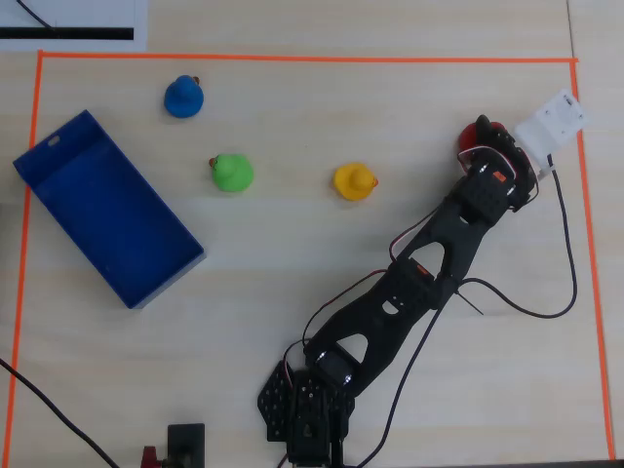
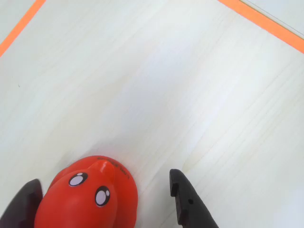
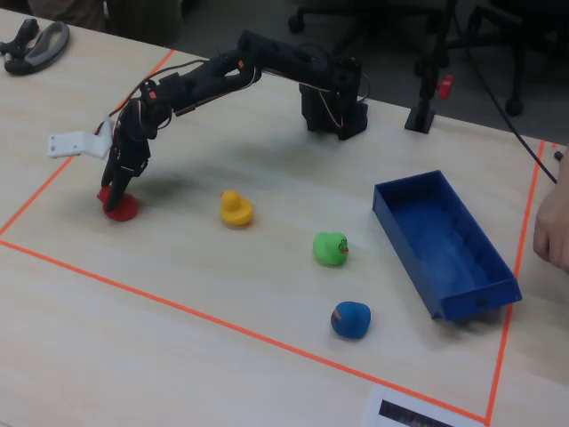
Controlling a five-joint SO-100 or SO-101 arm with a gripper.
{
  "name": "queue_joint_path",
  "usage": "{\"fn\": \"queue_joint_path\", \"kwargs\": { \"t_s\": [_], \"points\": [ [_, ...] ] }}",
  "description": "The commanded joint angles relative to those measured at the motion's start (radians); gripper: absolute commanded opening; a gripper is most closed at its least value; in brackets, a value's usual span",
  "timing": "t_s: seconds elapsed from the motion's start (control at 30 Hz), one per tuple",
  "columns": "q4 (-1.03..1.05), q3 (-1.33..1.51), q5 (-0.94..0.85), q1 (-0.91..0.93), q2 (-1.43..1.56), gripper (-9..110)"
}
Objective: Grasp red duck and put it into box.
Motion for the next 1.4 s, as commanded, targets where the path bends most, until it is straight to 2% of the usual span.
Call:
{"fn": "queue_joint_path", "kwargs": {
  "t_s": [0.0,0.03,0.1,0.5,0.67,0.9,1.1,1.37],
  "points": [
    [0.020,-0.029,-0.011,-0.018,0.025,24],
    [0.023,-0.020,-0.011,-0.021,0.026,19],
    [0.025,-0.002,-0.009,-0.026,0.029,0],
    [0.048,0.037,0.009,-0.031,0.071,0],
    [0.106,0.051,0.140,-0.041,0.207,0],
    [0.276,0.049,0.327,-0.110,0.558,0],
    [0.451,0.176,0.414,-0.253,0.951,0],
    [0.733,0.495,0.580,-0.609,1.405,0]
  ]
}}
